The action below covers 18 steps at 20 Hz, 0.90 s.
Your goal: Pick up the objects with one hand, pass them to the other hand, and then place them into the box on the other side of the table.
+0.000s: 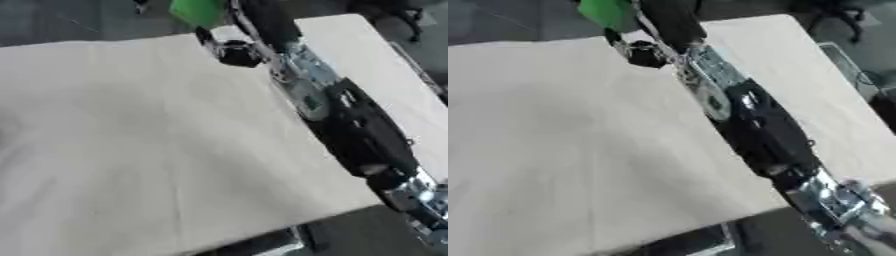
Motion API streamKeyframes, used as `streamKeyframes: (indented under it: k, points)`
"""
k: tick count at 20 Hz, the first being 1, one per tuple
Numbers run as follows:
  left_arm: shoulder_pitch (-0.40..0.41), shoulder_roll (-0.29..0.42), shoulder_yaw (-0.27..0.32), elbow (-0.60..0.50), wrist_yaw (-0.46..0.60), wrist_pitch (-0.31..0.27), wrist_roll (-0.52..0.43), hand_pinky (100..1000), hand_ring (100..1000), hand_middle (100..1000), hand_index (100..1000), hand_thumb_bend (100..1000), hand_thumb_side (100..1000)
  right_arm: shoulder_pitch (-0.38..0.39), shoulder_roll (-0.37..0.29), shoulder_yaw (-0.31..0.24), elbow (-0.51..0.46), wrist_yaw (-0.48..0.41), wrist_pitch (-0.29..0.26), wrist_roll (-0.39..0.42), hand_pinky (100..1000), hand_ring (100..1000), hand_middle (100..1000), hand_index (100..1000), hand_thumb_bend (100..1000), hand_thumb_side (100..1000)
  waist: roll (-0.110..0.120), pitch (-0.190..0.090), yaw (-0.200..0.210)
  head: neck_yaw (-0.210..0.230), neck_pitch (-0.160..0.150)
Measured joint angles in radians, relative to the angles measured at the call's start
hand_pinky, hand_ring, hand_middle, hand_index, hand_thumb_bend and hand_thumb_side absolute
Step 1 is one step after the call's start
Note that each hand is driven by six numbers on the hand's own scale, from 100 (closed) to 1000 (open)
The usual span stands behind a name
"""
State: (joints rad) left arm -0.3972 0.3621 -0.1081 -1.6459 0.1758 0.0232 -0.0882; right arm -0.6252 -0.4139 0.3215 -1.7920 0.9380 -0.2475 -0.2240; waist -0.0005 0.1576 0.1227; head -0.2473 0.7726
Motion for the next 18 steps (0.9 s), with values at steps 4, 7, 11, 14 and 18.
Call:
streamKeyframes:
  k: [4, 7, 11, 14, 18]
  points:
    - [-0.011, 0.019, -0.028, 0.01, 0.047, 0.016, -0.031, 743, 947, 807, 814, 564, 741, -0.005, 0.028, 0.04, -0.044, 0.001, -0.05, 0.033, 725, 619, 529, 611, 275, 100, 0.002, -0.002, -0.001, 0.048, 0.0]
    - [-0.038, 0.042, -0.06, 0.007, 0.066, 0.037, -0.055, 743, 945, 805, 804, 574, 742, -0.02, 0.053, 0.072, -0.051, -0.002, -0.076, 0.057, 724, 619, 530, 612, 266, 100, 0.006, -0.002, -0.002, 0.08, 0.0]
    - [-0.057, 0.063, -0.135, -0.01, 0.092, 0.064, -0.113, 745, 945, 801, 798, 602, 735, -0.024, 0.092, 0.127, -0.025, -0.003, -0.126, 0.082, 721, 618, 531, 612, 249, 100, 0.005, -0.002, 0.0, 0.096, 0.0]
    - [-0.06, 0.072, -0.166, -0.016, 0.1, 0.071, -0.166, 745, 945, 802, 798, 612, 723, -0.025, 0.105, 0.145, 0.008, -0.001, -0.15, 0.079, 719, 618, 531, 610, 235, 100, 0.005, -0.001, 0.001, 0.095, 0.0]
    - [-0.067, 0.08, -0.191, -0.015, 0.101, 0.08, -0.232, 747, 949, 813, 802, 629, 694, -0.025, 0.121, 0.164, 0.049, 0.008, -0.171, 0.072, 717, 618, 532, 611, 223, 100, 0.005, 0.001, 0.002, 0.087, 0.0]
